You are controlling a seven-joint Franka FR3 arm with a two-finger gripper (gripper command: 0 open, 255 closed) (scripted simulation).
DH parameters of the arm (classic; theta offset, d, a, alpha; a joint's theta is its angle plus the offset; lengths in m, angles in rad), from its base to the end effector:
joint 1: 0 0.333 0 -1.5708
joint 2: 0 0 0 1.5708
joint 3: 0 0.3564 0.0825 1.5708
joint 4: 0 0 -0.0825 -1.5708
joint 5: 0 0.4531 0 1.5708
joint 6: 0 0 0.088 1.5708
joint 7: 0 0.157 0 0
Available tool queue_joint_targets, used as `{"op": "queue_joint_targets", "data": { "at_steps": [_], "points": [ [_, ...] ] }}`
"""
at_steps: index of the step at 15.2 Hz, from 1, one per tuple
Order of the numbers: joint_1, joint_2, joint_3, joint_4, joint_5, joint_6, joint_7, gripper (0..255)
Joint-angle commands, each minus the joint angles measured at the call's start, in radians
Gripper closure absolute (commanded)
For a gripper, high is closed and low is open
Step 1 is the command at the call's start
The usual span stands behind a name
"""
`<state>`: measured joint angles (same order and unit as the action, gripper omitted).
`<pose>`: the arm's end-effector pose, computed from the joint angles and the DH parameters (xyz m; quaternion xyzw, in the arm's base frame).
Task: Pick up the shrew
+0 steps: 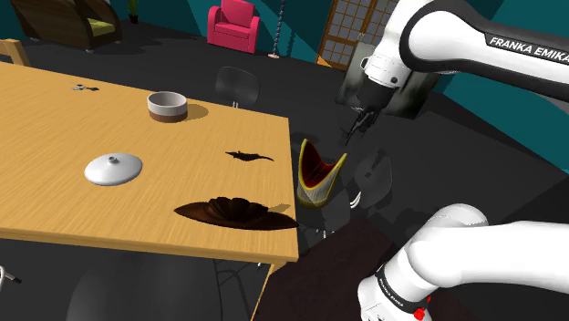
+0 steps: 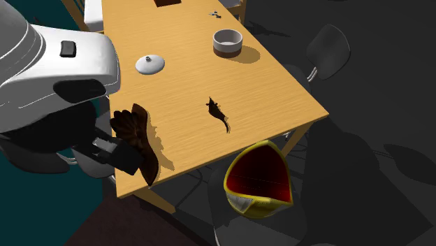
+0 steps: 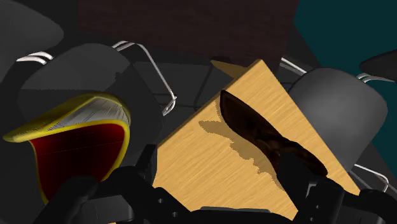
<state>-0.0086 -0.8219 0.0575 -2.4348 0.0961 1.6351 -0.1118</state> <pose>0.3421 0.0339 0.5440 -0.9972 -0.0688 -0.0118 0.0265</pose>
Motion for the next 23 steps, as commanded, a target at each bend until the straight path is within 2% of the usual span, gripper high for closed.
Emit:
{"op": "queue_joint_targets", "data": {
  "at_steps": [1, 6, 12, 18, 23],
  "points": [
    [0.0, 0.0, 0.0, 0.0, 0.0, 0.0, 0.0, 0],
    [0.014, 0.167, -0.043, 0.006, -0.024, 0.153, -0.126, 0],
    [0.036, 0.395, -0.084, 0.067, -0.032, 0.31, -0.272, 0],
    [0.057, 0.636, -0.108, 0.181, -0.019, 0.427, -0.414, 0],
    [0.068, 0.838, -0.111, 0.312, 0.002, 0.488, -0.525, 0]
  ]
}}
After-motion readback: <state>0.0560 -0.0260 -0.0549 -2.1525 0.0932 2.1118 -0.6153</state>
